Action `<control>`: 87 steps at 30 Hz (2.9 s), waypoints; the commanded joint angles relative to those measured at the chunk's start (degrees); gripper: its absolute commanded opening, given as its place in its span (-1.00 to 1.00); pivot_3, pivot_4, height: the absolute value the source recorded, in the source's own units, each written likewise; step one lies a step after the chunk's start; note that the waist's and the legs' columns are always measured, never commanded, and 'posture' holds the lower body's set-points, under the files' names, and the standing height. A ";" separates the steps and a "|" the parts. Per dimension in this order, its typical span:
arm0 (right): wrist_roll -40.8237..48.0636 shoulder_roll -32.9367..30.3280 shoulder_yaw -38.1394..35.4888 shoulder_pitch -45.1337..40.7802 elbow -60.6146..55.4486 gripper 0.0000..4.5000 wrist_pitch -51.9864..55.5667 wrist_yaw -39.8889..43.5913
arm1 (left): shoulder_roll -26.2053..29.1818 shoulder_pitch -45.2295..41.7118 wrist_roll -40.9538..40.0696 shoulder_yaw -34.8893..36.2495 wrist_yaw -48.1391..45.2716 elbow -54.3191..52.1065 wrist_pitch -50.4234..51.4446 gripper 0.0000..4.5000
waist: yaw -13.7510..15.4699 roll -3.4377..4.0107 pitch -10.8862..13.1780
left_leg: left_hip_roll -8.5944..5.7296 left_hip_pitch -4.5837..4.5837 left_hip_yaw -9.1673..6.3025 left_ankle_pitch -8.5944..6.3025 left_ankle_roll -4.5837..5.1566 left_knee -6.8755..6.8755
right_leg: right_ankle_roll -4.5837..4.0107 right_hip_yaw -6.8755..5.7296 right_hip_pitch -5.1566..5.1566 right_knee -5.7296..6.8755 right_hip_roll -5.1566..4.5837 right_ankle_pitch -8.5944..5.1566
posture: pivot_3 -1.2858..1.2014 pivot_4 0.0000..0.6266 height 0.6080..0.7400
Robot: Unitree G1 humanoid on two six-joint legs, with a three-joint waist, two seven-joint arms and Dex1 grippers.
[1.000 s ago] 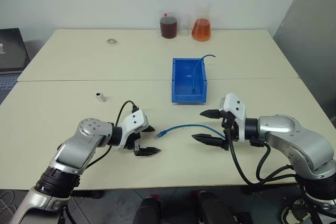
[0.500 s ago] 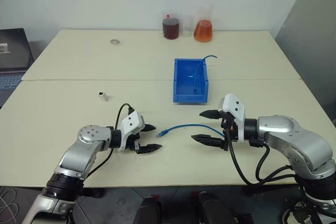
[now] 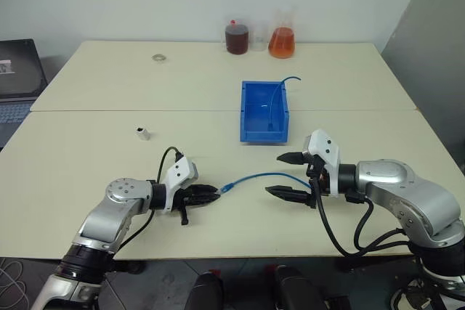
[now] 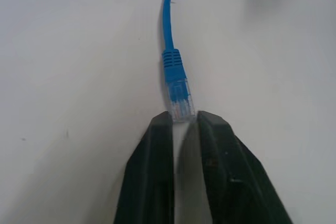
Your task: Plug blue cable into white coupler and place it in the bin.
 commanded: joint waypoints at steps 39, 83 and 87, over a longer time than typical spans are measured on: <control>60.35 12.57 -26.90 -13.72 13.87 1.00 10.03 -35.48 | -10.62 -27.77 -71.10 25.40 40.45 -9.34 52.28 -0.91 | -0.96 -0.06 0.01 | -0.02 -0.16 -0.13 0.02 -0.03 0.02 | -0.16 -0.11 -0.06 0.06 -0.01 0.08 | 0.03 -0.52 1.00; 56.53 9.62 -17.03 -19.57 20.66 -0.14 10.20 -21.61 | -6.89 -24.79 -78.95 19.91 43.35 -11.55 46.52 -0.91 | -0.83 -0.06 0.01 | -0.02 -0.23 -0.12 0.02 -0.03 -0.02 | -0.14 -0.11 -0.08 -0.11 -0.01 0.07 | 0.03 -0.52 1.00; 56.67 10.05 -16.92 -20.11 21.09 -0.14 10.33 -21.58 | -6.83 -24.61 -79.22 19.66 43.64 -11.71 46.15 -0.91 | -0.82 -0.06 0.01 | -0.02 -0.24 -0.12 0.02 -0.03 -0.03 | -0.15 -0.12 -0.08 -0.13 -0.01 0.08 | 0.03 -0.52 1.00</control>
